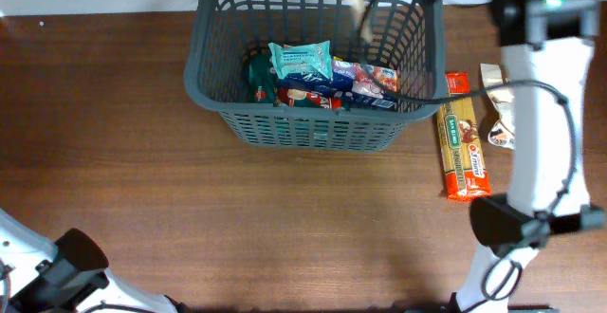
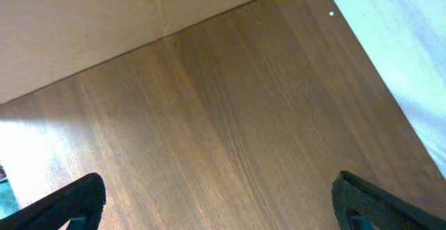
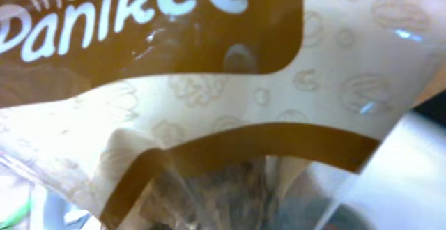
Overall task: Pack container
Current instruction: 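Lift the PanTree bag over the basket and release it inside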
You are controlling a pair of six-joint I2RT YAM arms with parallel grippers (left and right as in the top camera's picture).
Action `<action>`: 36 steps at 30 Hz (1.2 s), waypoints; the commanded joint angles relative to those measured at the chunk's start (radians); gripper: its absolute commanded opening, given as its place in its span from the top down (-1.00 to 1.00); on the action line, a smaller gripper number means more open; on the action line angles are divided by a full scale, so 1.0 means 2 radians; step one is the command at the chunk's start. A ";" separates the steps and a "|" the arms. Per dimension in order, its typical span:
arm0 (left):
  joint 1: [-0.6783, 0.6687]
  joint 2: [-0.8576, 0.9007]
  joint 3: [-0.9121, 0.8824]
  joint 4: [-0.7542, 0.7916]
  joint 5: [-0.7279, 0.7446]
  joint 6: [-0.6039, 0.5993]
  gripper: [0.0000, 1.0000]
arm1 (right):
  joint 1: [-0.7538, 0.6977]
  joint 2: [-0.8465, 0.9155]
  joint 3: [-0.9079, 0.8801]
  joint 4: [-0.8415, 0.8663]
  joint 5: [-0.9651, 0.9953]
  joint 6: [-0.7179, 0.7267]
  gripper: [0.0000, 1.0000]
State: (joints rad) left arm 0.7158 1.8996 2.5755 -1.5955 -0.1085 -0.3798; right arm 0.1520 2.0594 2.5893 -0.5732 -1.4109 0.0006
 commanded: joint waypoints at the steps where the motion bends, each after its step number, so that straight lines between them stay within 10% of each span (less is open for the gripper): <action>1: 0.002 -0.002 0.000 0.001 0.026 0.019 -0.99 | 0.003 0.072 -0.017 -0.011 -0.065 -0.002 0.93; 14: 0.002 -0.002 0.000 0.001 0.032 0.021 -0.99 | 0.014 0.183 -0.017 -0.069 -0.017 0.022 0.90; 16: 0.002 -0.002 -0.001 0.002 0.032 0.021 -0.99 | 0.013 0.184 -0.017 -0.086 0.002 0.022 -0.44; 18: 0.002 -0.002 -0.001 0.003 0.032 0.021 -0.99 | 0.013 0.183 -0.017 -0.088 0.006 0.023 -0.98; 36: 0.002 -0.002 0.000 0.005 0.032 0.021 -0.99 | 0.012 0.139 -0.015 -0.188 0.175 -0.016 -0.98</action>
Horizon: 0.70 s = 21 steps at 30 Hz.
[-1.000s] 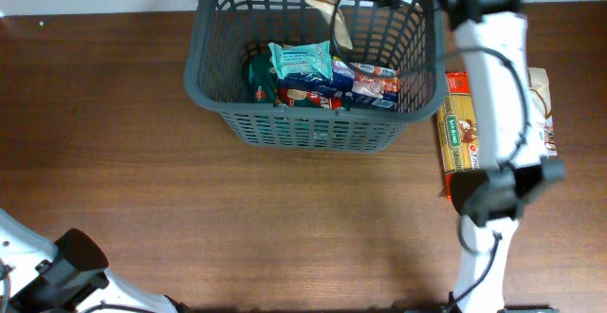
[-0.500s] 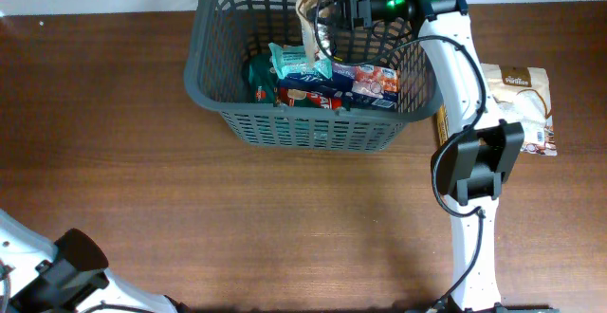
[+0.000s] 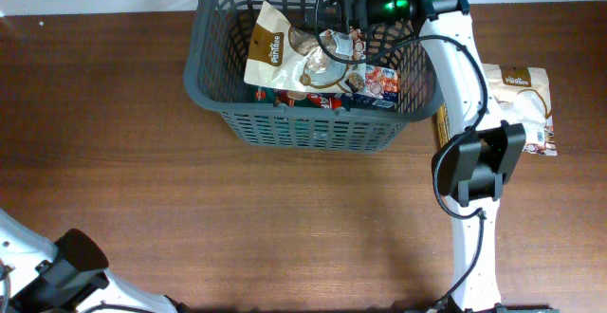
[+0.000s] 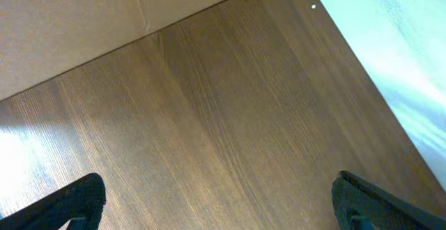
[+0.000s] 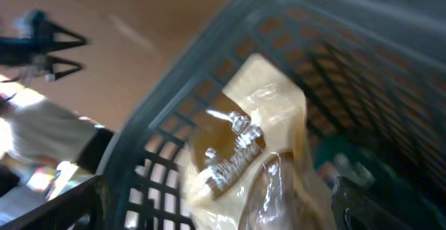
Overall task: Pack container
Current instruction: 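Lift the PanTree bag over the basket and release it inside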
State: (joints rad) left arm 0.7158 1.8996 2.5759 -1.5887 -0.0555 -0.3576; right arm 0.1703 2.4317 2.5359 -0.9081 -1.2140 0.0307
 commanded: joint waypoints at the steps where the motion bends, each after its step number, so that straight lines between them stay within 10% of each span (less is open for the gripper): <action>1: 0.002 -0.002 -0.001 0.001 0.006 0.010 -0.99 | 0.003 -0.055 0.011 -0.042 0.101 -0.044 -0.98; 16: 0.002 -0.002 -0.001 0.005 0.006 0.010 -0.99 | -0.080 -0.327 0.060 -0.192 0.689 -0.073 -0.98; 21: 0.002 -0.001 -0.001 0.005 0.006 0.010 -0.98 | -0.165 -0.323 0.057 -0.305 0.735 -0.072 -0.98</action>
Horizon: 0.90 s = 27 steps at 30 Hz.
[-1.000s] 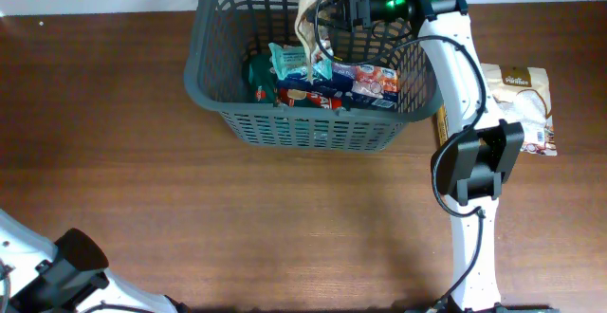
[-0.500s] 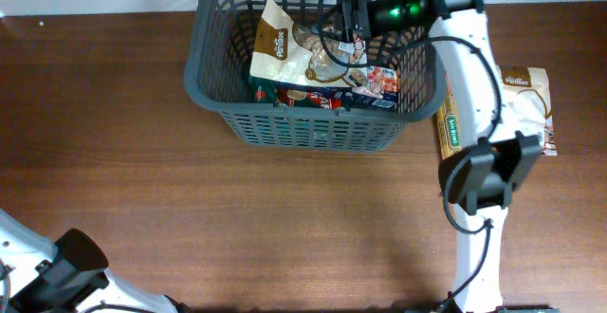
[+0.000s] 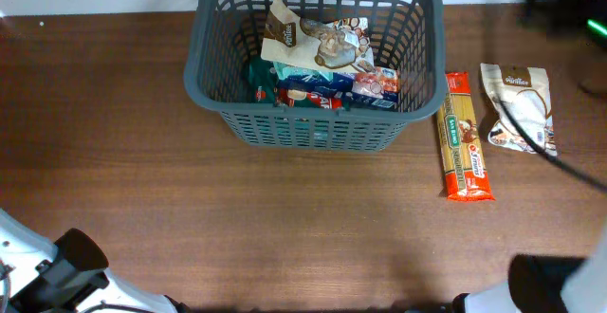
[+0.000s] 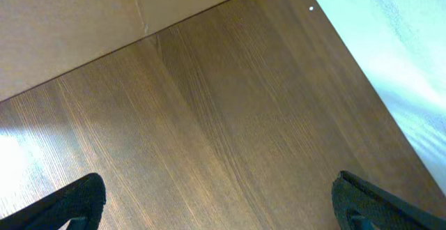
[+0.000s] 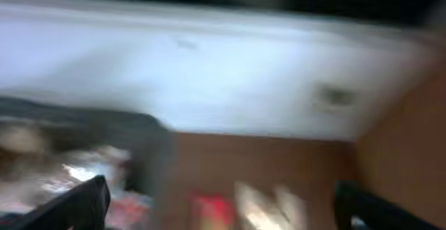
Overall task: Pack container
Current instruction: 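Lift the PanTree bag over the basket and release it inside, then move the right gripper to the second PanTree bag and grasp it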
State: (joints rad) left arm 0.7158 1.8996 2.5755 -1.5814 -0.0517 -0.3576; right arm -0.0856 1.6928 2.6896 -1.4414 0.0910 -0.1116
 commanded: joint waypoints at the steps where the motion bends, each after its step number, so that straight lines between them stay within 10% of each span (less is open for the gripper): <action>1: 0.002 -0.001 -0.001 0.002 0.006 0.010 -0.99 | -0.059 0.053 -0.023 -0.064 0.083 0.010 -0.98; 11: 0.002 -0.001 -0.001 0.000 0.011 0.010 -0.99 | -0.196 0.108 -0.163 -0.109 -0.070 0.067 -0.98; 27: 0.002 -0.001 -0.001 0.002 0.011 0.076 -0.99 | -0.185 0.216 -0.334 0.146 -0.054 -0.128 -0.98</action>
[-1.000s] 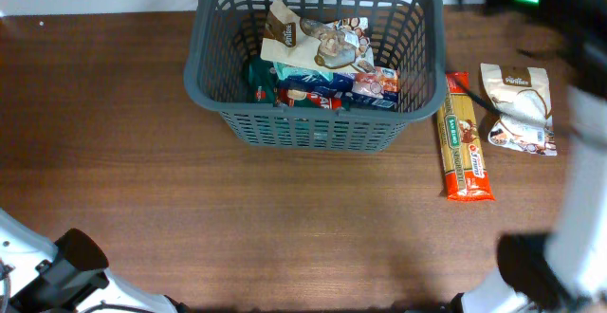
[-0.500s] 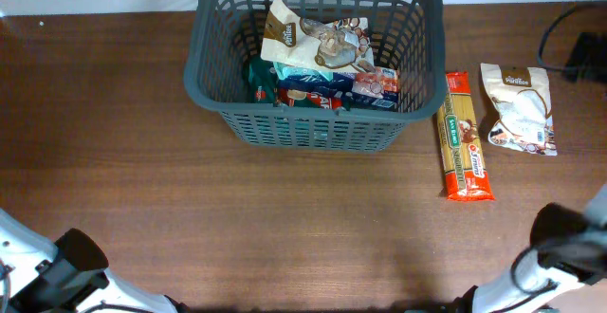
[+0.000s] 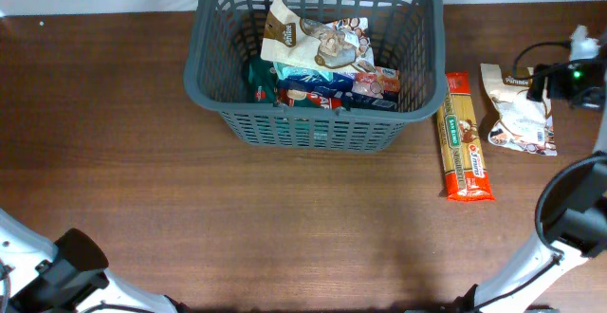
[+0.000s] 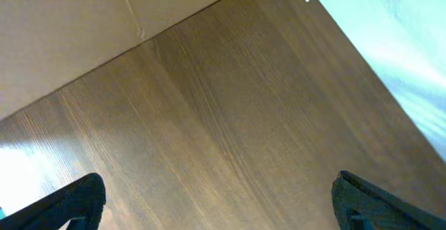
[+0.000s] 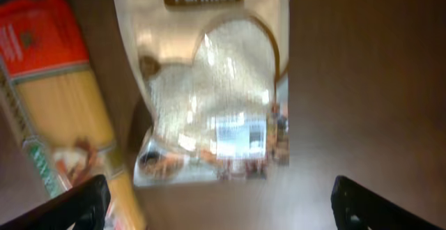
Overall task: Pack container
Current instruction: 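Move the right gripper to the second PanTree bag and grasp it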
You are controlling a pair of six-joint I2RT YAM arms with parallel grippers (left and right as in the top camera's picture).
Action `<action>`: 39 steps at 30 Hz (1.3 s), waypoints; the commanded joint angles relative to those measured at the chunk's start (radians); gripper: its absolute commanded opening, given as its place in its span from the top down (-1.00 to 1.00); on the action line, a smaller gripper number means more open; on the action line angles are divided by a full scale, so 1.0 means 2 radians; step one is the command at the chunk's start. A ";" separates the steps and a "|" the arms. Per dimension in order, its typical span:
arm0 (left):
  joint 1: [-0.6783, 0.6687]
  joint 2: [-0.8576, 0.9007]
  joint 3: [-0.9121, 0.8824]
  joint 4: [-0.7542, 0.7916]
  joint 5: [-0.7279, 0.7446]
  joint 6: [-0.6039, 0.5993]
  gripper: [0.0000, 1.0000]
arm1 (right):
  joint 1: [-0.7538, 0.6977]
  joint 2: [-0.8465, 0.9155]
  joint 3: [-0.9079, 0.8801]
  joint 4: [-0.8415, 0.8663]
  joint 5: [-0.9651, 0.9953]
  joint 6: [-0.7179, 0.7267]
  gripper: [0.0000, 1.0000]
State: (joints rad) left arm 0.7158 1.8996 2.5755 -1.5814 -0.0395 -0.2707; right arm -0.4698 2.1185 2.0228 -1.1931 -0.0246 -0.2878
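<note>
The grey basket stands at the back of the table with several packets in it, a tan Pantree pouch lying on top. A second tan Pantree pouch lies flat on the table at the right, beside an orange pasta packet. My right gripper hovers over that pouch, open and holding nothing. The left gripper is open over bare wood; its arm sits at the front left corner.
The brown wooden table runs to a white wall strip along the back edge. The pasta packet lies lengthwise between the basket's right wall and the loose pouch. A pale panel borders the table in the left wrist view.
My right gripper, then off at the back right facing the wall and basket in a blur, now hangs open over the second pouch on the table. The left arm barely shifted.
My right gripper first held a tan pouch above the basket's back rim. Then it stood open over the basket with the pouch lying on the packets inside. It then was clear of the basket, and now hovers above the second pouch at the right.
</note>
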 commanded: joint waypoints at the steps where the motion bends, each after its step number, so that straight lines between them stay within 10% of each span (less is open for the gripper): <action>1: 0.002 -0.001 -0.001 0.002 0.005 0.039 -0.99 | 0.007 0.010 -0.001 0.037 0.017 -0.039 -0.98; 22: 0.002 -0.001 -0.001 0.003 0.011 0.047 -0.99 | 0.013 0.196 -0.001 0.080 0.025 -0.071 -0.98; 23: 0.002 -0.001 -0.001 0.003 0.011 0.047 -0.99 | 0.013 0.199 -0.002 0.081 0.020 -0.071 -0.79; 25: 0.002 -0.001 -0.001 0.002 0.011 0.047 -0.99 | 0.013 0.201 -0.002 0.082 0.010 -0.071 0.47; 27: 0.002 -0.001 -0.001 0.001 0.011 0.047 -0.99 | 0.013 0.202 -0.002 0.086 0.003 -0.068 0.93; 39: 0.002 -0.001 -0.001 -0.003 0.011 0.047 -0.99 | 0.013 0.193 0.071 0.058 -0.030 0.013 0.93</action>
State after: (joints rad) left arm 0.7158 1.8996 2.5755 -1.5833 -0.0322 -0.1974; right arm -0.4519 2.4481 2.0789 -1.0363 -0.0200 -0.3470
